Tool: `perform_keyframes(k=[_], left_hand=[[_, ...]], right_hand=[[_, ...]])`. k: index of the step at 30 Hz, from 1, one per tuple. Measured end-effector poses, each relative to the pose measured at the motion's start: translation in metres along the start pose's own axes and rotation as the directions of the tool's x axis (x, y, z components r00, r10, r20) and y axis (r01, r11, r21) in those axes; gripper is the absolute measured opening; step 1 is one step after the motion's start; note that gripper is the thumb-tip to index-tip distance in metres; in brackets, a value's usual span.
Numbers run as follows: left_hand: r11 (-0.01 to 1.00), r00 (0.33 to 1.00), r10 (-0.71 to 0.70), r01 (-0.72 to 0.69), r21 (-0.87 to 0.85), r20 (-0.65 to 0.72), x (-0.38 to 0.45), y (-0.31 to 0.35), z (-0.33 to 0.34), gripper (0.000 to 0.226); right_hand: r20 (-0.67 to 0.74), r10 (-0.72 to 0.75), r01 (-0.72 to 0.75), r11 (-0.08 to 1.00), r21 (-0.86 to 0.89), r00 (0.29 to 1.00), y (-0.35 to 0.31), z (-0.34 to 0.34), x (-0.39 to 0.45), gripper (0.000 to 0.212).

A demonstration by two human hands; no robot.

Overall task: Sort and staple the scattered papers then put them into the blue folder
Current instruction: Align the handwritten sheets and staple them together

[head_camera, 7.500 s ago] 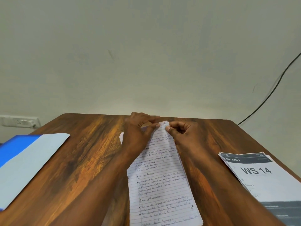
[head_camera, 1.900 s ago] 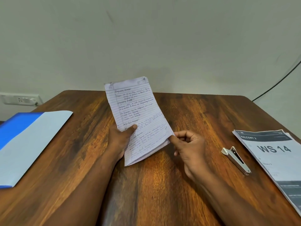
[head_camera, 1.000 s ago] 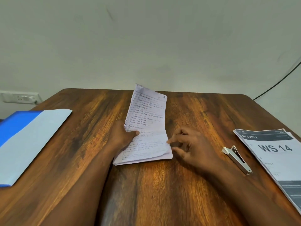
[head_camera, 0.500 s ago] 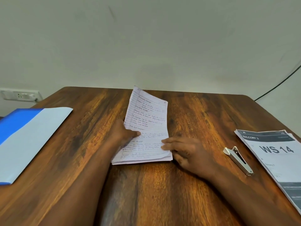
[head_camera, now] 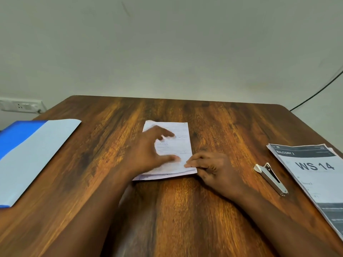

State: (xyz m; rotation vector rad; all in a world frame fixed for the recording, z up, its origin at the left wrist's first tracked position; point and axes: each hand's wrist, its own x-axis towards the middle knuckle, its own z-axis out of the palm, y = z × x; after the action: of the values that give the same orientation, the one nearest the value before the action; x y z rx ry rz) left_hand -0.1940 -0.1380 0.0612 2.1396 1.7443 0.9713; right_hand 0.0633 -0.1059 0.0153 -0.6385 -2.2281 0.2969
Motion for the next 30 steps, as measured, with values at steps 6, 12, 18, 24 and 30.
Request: perform_keyframes(k=[6, 12, 18, 24, 30], left_hand=[[0.941, 0.937, 0.319, -0.331, 0.067, 0.144, -0.019, 0.016, 0.022, 0.039], [0.945, 0.945, 0.324, -0.325, 0.027, 0.047, -0.02, 0.019, 0.027, 0.022], [0.973, 0.982, 0.19, -0.186, -0.138, 0.019, -0.015, 0.015, 0.03, 0.012], [0.925, 0.995, -0.019, 0.053, -0.376, 0.094, -0.008, 0.005, 0.038, 0.004], [0.823, 0.975, -0.122, 0.203, -0.53, 0.183, -0.007, 0.002, 0.044, 0.006]], right_hand=[[0.014, 0.024, -0.024, 0.999, -0.028, 1.0, -0.001, 0.002, 0.004, 0.031], [0.052, 0.151, -0.154, 0.985, 0.072, 0.987, 0.003, 0.003, 0.003, 0.023], [0.12, 0.253, -0.277, 0.919, 0.281, 0.96, 0.007, 0.0, 0.006, 0.015], [0.166, 0.387, -0.421, 0.848, 0.322, 0.907, 0.015, 0.004, 0.005, 0.013], [0.096, 0.425, -0.428, 0.821, 0.377, 0.9, 0.008, 0.006, 0.005, 0.017]])
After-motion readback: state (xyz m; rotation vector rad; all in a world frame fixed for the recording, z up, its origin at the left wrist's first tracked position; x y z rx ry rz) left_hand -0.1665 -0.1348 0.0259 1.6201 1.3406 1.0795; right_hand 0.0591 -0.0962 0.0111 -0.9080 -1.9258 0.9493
